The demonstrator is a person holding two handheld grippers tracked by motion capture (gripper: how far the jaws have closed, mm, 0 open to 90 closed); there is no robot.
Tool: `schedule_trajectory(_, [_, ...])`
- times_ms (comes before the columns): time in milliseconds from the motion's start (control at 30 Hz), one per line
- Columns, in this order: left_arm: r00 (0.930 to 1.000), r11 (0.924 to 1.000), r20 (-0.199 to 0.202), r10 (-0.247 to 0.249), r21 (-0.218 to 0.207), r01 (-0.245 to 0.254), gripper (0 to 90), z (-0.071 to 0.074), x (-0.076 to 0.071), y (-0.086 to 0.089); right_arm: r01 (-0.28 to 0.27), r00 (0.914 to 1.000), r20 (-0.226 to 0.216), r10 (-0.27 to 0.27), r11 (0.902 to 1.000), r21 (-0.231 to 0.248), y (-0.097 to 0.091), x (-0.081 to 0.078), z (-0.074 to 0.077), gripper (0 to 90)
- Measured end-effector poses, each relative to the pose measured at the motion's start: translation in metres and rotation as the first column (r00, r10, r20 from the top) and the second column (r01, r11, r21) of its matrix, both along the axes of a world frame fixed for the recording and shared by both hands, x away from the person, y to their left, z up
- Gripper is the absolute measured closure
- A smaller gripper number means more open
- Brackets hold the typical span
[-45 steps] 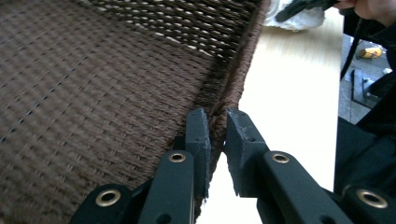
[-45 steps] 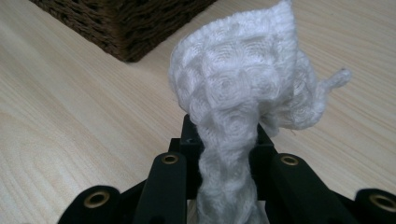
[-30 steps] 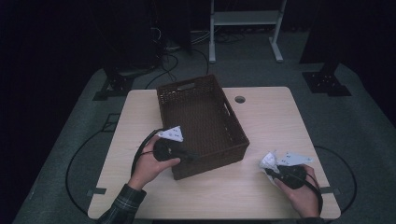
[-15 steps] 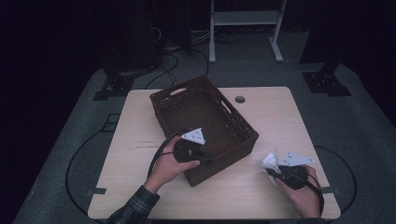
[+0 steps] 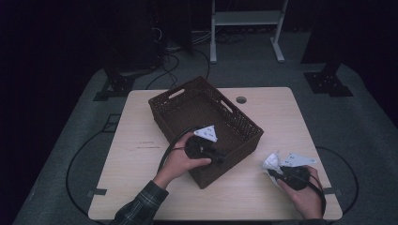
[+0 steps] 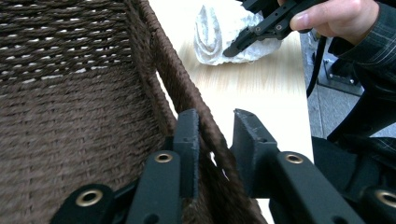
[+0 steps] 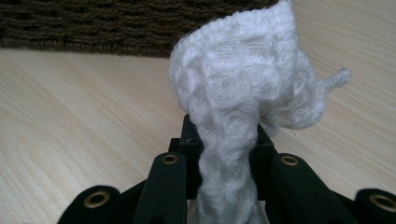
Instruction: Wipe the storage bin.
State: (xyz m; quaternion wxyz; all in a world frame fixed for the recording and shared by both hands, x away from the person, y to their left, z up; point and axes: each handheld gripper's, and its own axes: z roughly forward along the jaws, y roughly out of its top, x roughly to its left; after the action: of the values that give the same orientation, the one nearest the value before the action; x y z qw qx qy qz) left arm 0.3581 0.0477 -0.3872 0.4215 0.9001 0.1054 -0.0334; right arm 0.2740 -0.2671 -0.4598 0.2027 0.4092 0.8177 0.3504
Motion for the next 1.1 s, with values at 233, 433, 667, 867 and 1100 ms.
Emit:
schedule_trajectory(233, [0.9994, 0.9994, 0.02, -0.028, -0.018, 0.028, 67.4, -0.001, 0.01, -0.01, -0.001, 1.0, 0.001, 0.001, 1.0, -0.002, -0.002, 0.001, -0.001, 73.9])
schedule_trajectory(433, [0.9994, 0.9993, 0.018, -0.031, -0.019, 0.031, 65.2, 0.0, 0.016, -0.02, 0.002, 1.0, -0.006, -0.002, 1.0, 0.0, -0.002, 0.0, -0.002, 73.9])
schedule_trajectory(667, [0.9991, 0.9994, 0.035, -0.023, -0.024, 0.024, 60.4, 0.012, 0.021, -0.028, 0.0, 1.0, -0.009, 0.0, 1.0, -0.001, -0.002, -0.001, -0.003, 73.9])
schedule_trajectory(867, [0.9991, 0.9985, 0.03, -0.031, -0.044, 0.032, 58.5, 0.01, 0.031, -0.036, 0.0, 1.0, -0.009, 0.0, 1.0, 0.0, -0.001, -0.002, -0.003, 73.8])
schedule_trajectory(1100, [0.9976, 0.9968, 0.01, -0.069, -0.039, 0.069, 60.6, -0.005, 0.04, -0.047, -0.003, 1.0, -0.007, 0.003, 1.0, 0.001, -0.002, -0.002, -0.004, 73.8])
